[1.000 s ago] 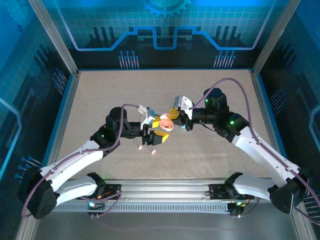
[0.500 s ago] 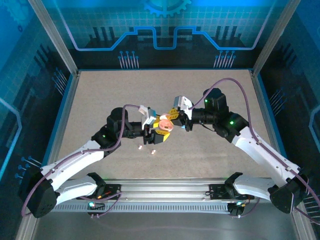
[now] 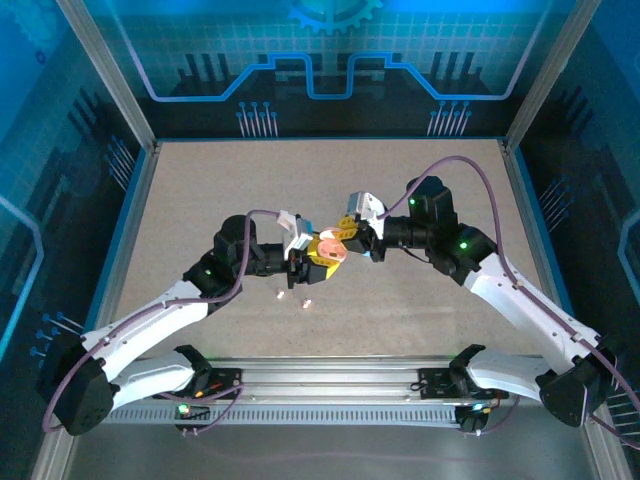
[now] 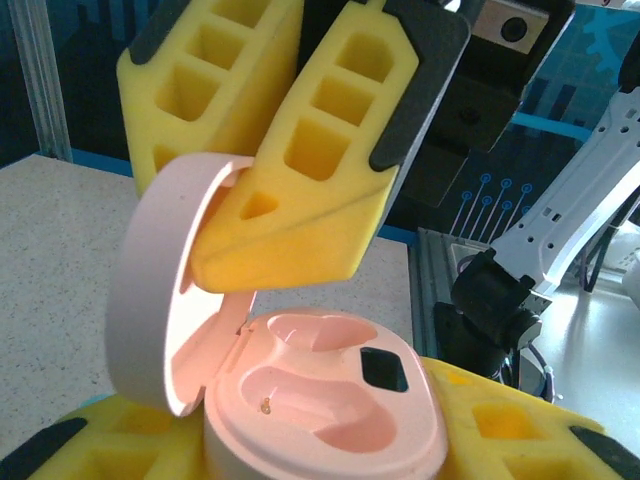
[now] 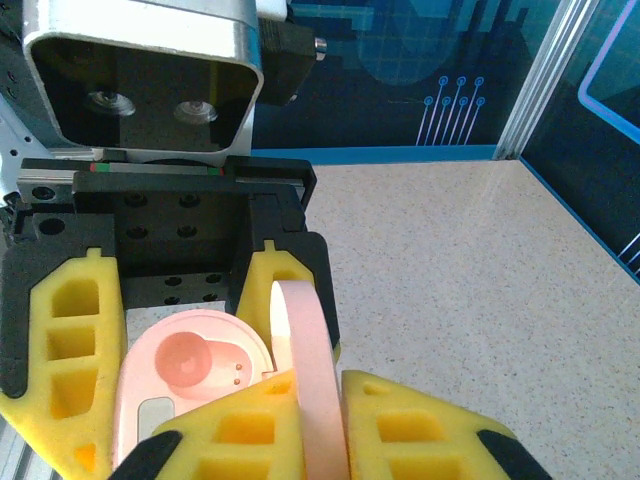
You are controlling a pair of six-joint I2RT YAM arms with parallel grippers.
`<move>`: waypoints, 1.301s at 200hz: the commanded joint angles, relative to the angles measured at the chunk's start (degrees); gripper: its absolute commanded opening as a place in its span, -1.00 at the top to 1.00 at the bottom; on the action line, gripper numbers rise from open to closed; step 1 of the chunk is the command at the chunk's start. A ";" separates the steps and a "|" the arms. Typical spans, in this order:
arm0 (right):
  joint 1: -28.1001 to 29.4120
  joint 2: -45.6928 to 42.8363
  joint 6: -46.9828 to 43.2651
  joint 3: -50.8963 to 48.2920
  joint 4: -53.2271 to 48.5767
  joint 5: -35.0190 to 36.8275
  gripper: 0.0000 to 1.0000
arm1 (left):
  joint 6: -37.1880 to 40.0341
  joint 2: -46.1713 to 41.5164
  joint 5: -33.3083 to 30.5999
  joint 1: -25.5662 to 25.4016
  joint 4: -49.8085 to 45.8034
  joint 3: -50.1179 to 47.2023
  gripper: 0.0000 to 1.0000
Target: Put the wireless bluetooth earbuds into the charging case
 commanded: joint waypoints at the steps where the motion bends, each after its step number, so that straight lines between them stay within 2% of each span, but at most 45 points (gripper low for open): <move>1: 0.91 -0.24 1.05 0.58 1.20 0.23 0.62 | 1.79 -0.95 -0.43 -0.35 0.14 1.33 0.25; 53: -1.43 -0.54 6.59 1.17 1.54 3.62 0.32 | 1.53 -1.88 -0.74 -0.37 1.65 0.17 0.30; 79: -3.69 -0.30 10.76 2.41 0.98 0.34 0.19 | 1.23 -2.27 -2.26 -0.36 2.13 -0.44 0.30; 94: -4.25 -0.62 13.14 3.27 0.87 -3.46 0.09 | 1.05 -2.45 -4.36 -0.37 2.25 -0.84 0.31; 116: -5.26 -1.91 18.73 4.57 1.38 -5.22 -0.02 | 0.76 -2.71 -7.68 -0.31 2.78 -1.74 0.33; 153: -8.97 -4.06 30.02 5.69 -1.20 1.24 -0.11 | -0.98 -3.65 -13.32 1.03 5.56 -4.15 0.35; 176: -10.96 -3.09 37.02 3.54 -3.43 6.61 -0.07 | -2.98 -5.00 -16.82 2.62 7.24 -5.45 0.36; 197: -12.11 0.44 44.64 0.26 -6.24 11.77 0.05 | -4.80 -7.82 -20.68 4.30 7.38 -6.46 0.38; 234: -10.93 11.59 53.62 -4.49 -8.00 10.40 0.22 | -6.05 -14.66 -27.06 6.36 3.84 -6.55 0.38; 260: -5.27 21.19 50.80 -4.35 -6.51 6.73 0.21 | -5.44 -18.27 -27.26 6.71 1.29 -5.09 0.38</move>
